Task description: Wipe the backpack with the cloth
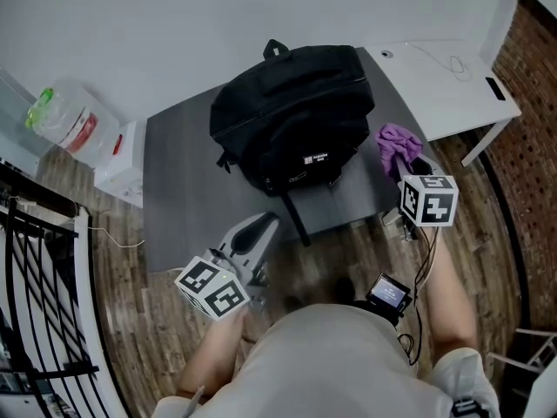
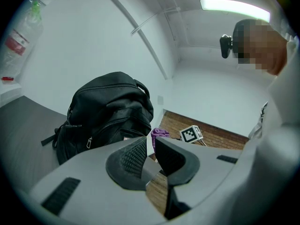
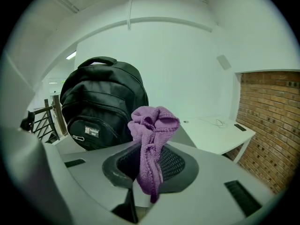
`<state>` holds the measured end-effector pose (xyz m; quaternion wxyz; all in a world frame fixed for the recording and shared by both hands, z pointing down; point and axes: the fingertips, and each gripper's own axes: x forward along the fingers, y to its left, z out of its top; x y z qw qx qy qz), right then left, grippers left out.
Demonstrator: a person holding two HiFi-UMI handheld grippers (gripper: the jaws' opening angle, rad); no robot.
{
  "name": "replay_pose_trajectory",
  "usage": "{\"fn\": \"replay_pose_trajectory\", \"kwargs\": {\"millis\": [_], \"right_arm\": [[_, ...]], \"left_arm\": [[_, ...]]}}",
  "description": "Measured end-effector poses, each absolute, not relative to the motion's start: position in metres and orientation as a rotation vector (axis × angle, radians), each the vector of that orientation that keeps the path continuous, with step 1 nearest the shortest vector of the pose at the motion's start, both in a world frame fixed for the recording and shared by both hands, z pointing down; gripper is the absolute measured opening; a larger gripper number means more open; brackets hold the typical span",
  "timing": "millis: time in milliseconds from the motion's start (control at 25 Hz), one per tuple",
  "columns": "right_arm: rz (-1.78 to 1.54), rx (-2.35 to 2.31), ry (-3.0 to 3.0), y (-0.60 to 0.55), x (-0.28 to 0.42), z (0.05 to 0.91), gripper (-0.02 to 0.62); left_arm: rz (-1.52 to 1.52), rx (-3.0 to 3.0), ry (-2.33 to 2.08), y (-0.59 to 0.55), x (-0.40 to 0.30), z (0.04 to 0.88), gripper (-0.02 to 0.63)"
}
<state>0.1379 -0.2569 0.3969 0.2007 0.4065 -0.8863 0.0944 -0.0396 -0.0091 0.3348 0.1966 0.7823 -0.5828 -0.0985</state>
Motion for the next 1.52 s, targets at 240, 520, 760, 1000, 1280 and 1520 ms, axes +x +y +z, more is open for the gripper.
{"fn": "replay_pose_trajectory", "kwargs": {"millis": [240,520,760,1000,1280,1520], "right_arm": [[0.263,1.103,-2.535,-0.237,0.136,0.392,0.078],[0.216,0.959,-2.631,-0.191,0.103,0.382,0.078],[0.158,0.758,-2.695,-0.147,0.051,0.379,0.078],[0.123,0.556,-2.738,-0.108,0.000,0.380,0.078],[0.085,0.365,-2.754,-0.075,-0.055,0.387,0.078],[0.085,0.396,-2.704,-0.091,-0.070,0.406,0.078]], "left_arm": [[-0.271,2.195,-1.621,-0.010,-0.038,0.336,0.057],[-0.269,2.194,-1.621,-0.005,-0.040,0.337,0.057],[-0.274,2.183,-1.628,-0.001,-0.043,0.338,0.057],[-0.283,2.165,-1.657,0.007,-0.049,0.340,0.057],[-0.293,2.137,-1.690,0.014,-0.058,0.340,0.057],[-0.294,2.126,-1.705,0.015,-0.059,0.340,0.057]]}}
